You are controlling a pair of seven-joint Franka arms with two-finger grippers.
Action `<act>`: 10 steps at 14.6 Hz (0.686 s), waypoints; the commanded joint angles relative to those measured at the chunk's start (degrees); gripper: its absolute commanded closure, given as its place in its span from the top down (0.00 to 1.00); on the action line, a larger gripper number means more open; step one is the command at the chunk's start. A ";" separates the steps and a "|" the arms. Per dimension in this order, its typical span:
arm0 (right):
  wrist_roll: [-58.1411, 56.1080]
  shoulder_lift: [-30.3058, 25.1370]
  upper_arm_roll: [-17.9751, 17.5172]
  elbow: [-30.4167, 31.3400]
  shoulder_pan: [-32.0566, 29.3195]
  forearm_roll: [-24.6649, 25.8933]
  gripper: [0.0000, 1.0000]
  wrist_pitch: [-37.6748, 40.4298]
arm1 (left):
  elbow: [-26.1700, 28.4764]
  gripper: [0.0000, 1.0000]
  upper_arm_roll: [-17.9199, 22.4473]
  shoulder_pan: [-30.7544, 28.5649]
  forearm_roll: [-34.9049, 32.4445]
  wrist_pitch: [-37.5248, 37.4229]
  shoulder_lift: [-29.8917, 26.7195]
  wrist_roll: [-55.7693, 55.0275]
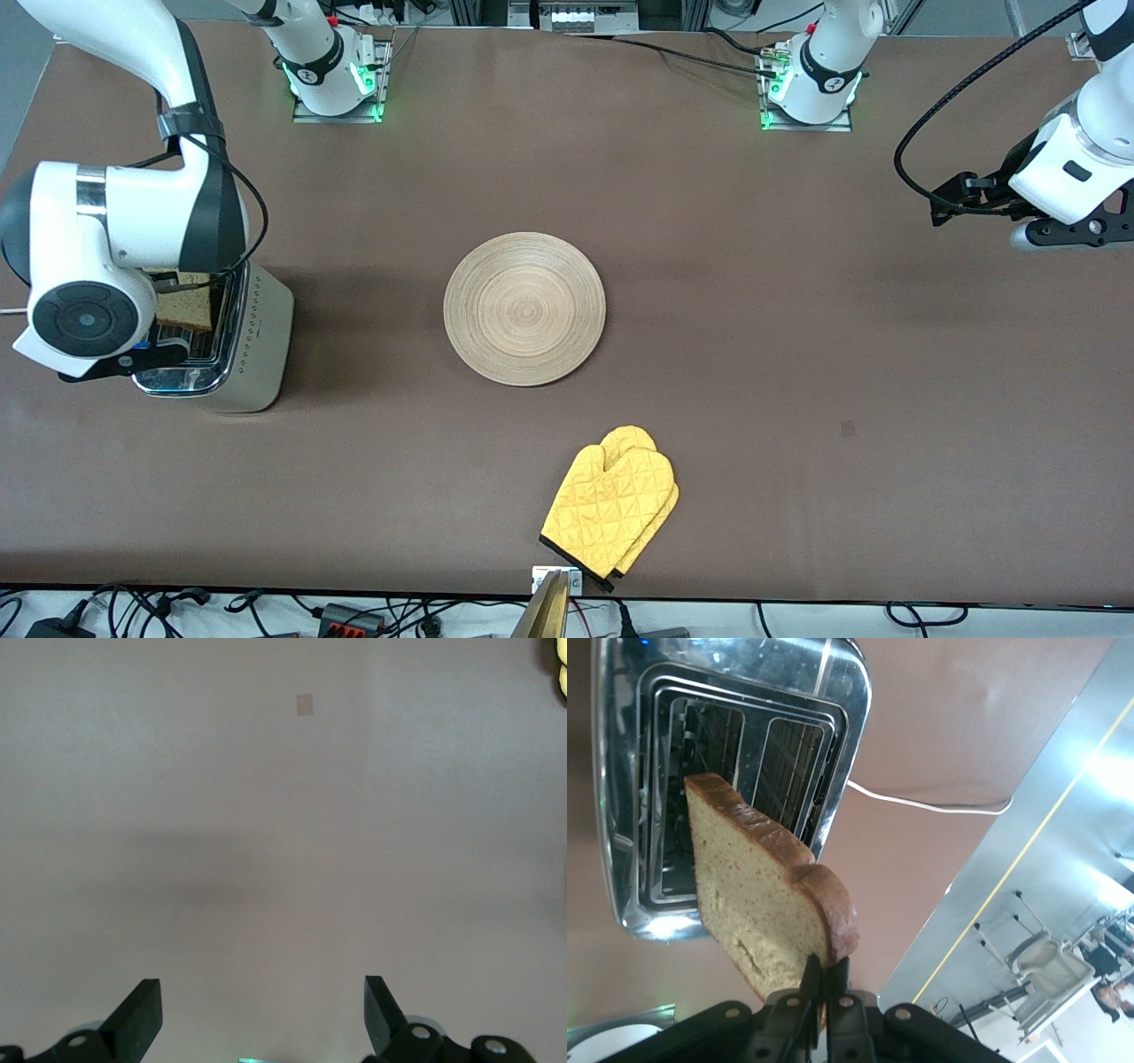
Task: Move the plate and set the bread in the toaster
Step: 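Lower the bread slice into the toaster slot with the right gripper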
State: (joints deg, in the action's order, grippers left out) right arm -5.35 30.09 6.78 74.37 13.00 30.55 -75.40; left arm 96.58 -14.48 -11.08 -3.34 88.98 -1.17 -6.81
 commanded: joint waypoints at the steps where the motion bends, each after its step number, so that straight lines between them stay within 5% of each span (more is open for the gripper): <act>1: 3.84 0.14 -0.10 -1.51 2.20 3.44 0.00 0.96 | 1.24 1.00 0.33 0.10 1.23 0.58 -1.64 1.37; 3: 6.03 0.23 -0.19 -1.42 4.13 6.61 0.00 1.13 | 1.24 1.00 0.33 0.10 1.32 0.40 -1.64 1.28; 10: 11.58 1.19 -0.45 -1.16 4.32 6.19 0.00 1.39 | 1.16 1.00 0.24 0.19 1.32 0.23 -1.64 1.37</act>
State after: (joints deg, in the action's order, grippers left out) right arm 4.36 30.92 6.75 73.87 17.37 35.96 -75.20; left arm 96.58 -14.50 -11.00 -3.34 88.98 -1.22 -6.64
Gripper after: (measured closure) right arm 0.947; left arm 0.000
